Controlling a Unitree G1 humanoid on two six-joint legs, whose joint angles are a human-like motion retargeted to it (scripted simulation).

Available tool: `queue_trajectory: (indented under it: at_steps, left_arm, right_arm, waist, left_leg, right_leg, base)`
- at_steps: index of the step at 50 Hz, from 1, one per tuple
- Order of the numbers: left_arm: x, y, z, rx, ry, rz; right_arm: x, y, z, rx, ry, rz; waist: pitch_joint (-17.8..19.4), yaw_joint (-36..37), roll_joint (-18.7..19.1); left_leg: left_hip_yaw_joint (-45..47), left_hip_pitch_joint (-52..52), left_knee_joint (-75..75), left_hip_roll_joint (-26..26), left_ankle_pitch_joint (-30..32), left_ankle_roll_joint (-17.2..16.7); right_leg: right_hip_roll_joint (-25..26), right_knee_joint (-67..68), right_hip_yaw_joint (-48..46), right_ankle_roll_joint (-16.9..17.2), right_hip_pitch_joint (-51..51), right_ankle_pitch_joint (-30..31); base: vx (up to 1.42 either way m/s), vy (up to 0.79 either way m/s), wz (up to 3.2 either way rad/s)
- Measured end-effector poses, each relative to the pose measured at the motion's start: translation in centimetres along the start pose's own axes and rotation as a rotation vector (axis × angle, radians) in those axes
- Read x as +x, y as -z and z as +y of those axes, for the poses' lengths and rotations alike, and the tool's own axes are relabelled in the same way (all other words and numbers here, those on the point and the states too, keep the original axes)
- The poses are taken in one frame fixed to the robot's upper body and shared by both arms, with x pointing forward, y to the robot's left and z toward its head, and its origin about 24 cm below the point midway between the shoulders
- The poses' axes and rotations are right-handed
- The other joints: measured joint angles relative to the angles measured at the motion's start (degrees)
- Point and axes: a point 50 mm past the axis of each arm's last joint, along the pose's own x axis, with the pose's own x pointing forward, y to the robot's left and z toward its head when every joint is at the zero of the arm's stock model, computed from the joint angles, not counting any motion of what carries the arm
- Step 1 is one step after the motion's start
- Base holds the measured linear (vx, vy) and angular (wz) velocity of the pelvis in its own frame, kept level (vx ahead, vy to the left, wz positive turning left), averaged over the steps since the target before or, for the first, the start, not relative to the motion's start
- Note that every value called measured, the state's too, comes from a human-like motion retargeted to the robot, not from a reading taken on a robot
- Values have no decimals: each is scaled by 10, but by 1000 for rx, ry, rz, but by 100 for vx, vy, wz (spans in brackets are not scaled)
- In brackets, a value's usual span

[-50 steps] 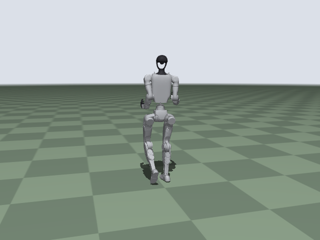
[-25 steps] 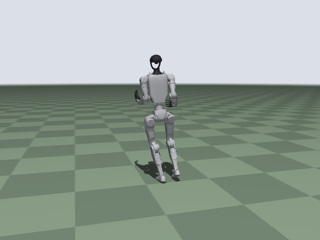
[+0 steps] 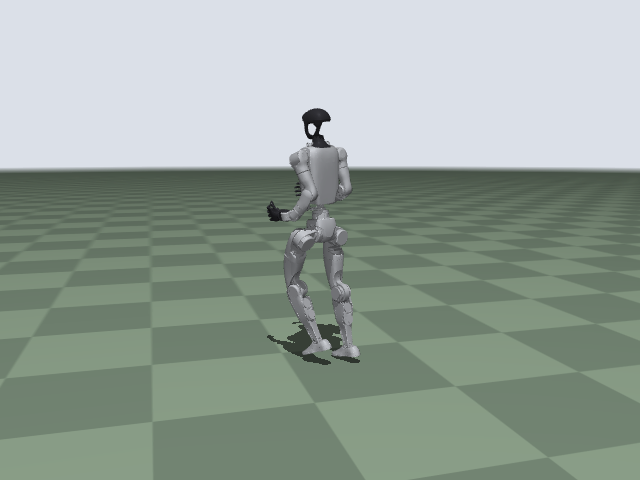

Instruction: Walk run

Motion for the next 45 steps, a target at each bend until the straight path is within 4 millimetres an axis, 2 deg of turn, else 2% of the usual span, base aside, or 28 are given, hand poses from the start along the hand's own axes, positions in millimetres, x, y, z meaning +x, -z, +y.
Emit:
queue_trajectory:
  at_steps: [2,5,6,8,10,11,12,13,15,18,20,23,25,27,30,32,33,34,35,36,37,38,40,41,42,43,45]
  left_arm:
    - [0,-2,2,39,33,4]
    - [6,-5,2,51,56,-6]
    - [8,-6,2,44,44,-13]
    - [14,-8,2,25,18,-29]
    - [23,-11,0,4,-8,-56]
    - [28,-13,-1,-8,-28,-75]
    - [33,-16,-1,-19,-44,-97]
    - [39,-20,-1,-29,-55,-121]
    - [51,-27,-4,-47,-49,-161]
    - [65,-37,-14,-50,-22,-214]
    - [70,-43,-19,-29,22,-237]
    - [74,-51,-21,32,97,-261]
    - [75,-55,-17,81,126,-273]
    - [75,-58,-11,127,137,-279]
    - [68,-57,2,177,105,-263]
    - [60,-50,9,175,44,-230]
    - [55,-45,11,164,15,-207]
    - [49,-39,13,150,-12,-180]
    - [42,-33,14,134,-38,-152]
    - [34,-26,14,118,-60,-121]
    - [27,-20,13,106,-76,-93]
    - [21,-15,12,103,-80,-69]
    - [14,-7,7,111,-64,-33]
    - [11,-4,4,115,-65,-18]
    - [7,0,2,116,-70,-3]
    - [3,3,-1,112,-83,12]
    - [-5,9,-4,98,-110,46]
  right_arm:
    - [2,-7,-4,-36,-27,-26]
    - [2,-13,-7,-80,-79,-30]
    - [2,-13,-7,-85,-98,-23]
    - [-1,-11,-6,-89,-121,-7]
    - [-5,-7,-4,-76,-130,11]
    - [-7,-3,0,-60,-135,22]
    - [-9,0,4,-44,-140,34]
    - [-10,4,8,-25,-142,45]
    - [-14,10,17,13,-140,74]
    - [-24,16,21,53,-115,110]
    - [-35,18,18,58,-88,139]
    - [-52,20,17,49,-57,191]
    - [-61,21,17,44,-42,221]
    - [-66,22,15,37,-30,241]
    - [-65,22,14,24,-37,244]
    - [-58,20,9,2,-44,232]
    - [-55,18,7,-11,-41,221]
    - [-53,16,5,-25,-35,211]
    - [-51,15,2,-40,-28,202]
    - [-51,14,0,-58,-23,200]
    - [-52,13,-3,-74,-14,199]
    - [-53,11,-5,-86,3,196]
    - [-55,10,-11,-99,57,194]
    - [-54,11,-13,-91,80,191]
    - [-52,12,-15,-83,99,186]
    - [-48,13,-17,-73,109,179]
    - [-38,13,-19,-59,113,152]
  waist:
    - [1,20,3]
    - [-1,16,21]
    - [-2,14,14]
    - [-2,12,4]
    - [-1,11,8]
    - [0,6,16]
    - [1,2,25]
    - [3,-1,38]
    - [4,5,77]
    - [2,10,100]
    - [-2,2,110]
    - [-11,-49,117]
    - [-14,-69,112]
    - [-15,-79,97]
    - [-12,-71,76]
    - [-3,-59,57]
    - [3,-57,50]
    - [4,-58,48]
    - [4,-60,48]
    - [5,-54,54]
    - [6,-51,60]
    - [5,-55,68]
    - [-5,-67,88]
    - [-7,-66,86]
    - [-9,-65,83]
    - [-12,-65,78]
    - [-17,-67,64]
  left_leg:
    - [32,-5,-111,-9,-32,21]
    - [186,37,-257,13,-57,40]
    - [241,66,-271,16,-69,51]
    - [321,134,-289,21,-126,58]
    - [226,135,-268,23,-174,58]
    - [134,101,-239,22,-182,58]
    - [86,80,-210,33,-187,58]
    - [126,86,-183,73,-188,58]
    - [93,94,-157,99,-209,58]
    - [16,109,-181,88,-191,58]
    - [-32,112,-193,76,-170,58]
    - [-139,109,-203,39,-145,58]
    - [-208,107,-199,8,-142,58]
    - [-268,110,-195,-29,-139,58]
    - [-330,117,-184,-74,-137,58]
    - [-351,136,-182,-102,-125,58]
    - [-361,146,-175,-116,-118,58]
    - [-369,156,-166,-127,-104,58]
    - [-376,164,-158,-137,-87,58]
    - [-361,176,-144,-147,-56,58]
    - [-345,181,-125,-152,-25,44]
    - [-330,175,-94,-148,10,4]
    - [-267,134,-24,-96,37,-128]
    - [-211,115,5,-65,41,-191]
    - [-163,98,34,-41,43,-234]
    - [-131,80,64,-33,42,-239]
    - [-44,51,100,4,3,-205]
  right_leg:
    - [13,-7,-42,9,22,1]
    - [48,0,-98,22,53,-8]
    - [53,9,-105,27,69,-5]
    - [53,44,-132,61,97,19]
    - [53,109,-186,124,102,92]
    - [75,159,-158,126,74,132]
    - [99,210,-121,130,46,159]
    - [128,262,-69,137,21,160]
    - [157,332,-25,124,-14,110]
    - [107,351,-53,-3,-65,46]
    - [79,324,-54,-55,-92,3]
    - [67,234,-24,-40,-131,-22]
    - [86,157,50,-30,-148,-32]
    - [86,88,137,-14,-163,-35]
    - [84,13,251,-19,-183,-53]
    - [83,-22,336,36,-179,-47]
    - [70,-28,316,58,-182,-29]
    - [61,-27,287,49,-180,-13]
    - [53,-23,254,26,-175,3]
    - [39,-7,222,18,-158,-38]
    - [29,6,199,10,-143,-72]
    - [30,12,193,0,-130,-91]
    - [48,18,197,-16,-114,-122]
    - [35,15,158,-16,-107,-128]
    - [25,11,125,-18,-100,-133]
    - [19,6,103,-23,-92,-137]
    - [7,-6,72,-32,-75,-146]
  base:
    - [62,4,151]
    - [57,-7,209]
    - [76,-39,175]
    - [105,-50,126]
    - [82,-38,131]
    - [52,-13,152]
    - [47,13,161]
    - [50,24,168]
    - [50,27,188]
    - [36,25,254]
    - [34,20,346]
    - [35,8,420]
    - [48,-8,370]
    - [46,-7,321]
    - [39,0,232]
    - [47,3,171]
    - [57,12,175]
    - [62,21,182]
    - [67,38,154]
    - [70,44,143]
    - [69,34,168]
    - [61,14,237]
    - [49,0,290]
    - [47,-1,250]
    - [49,-1,207]
    - [45,-2,205]
    - [37,-4,190]
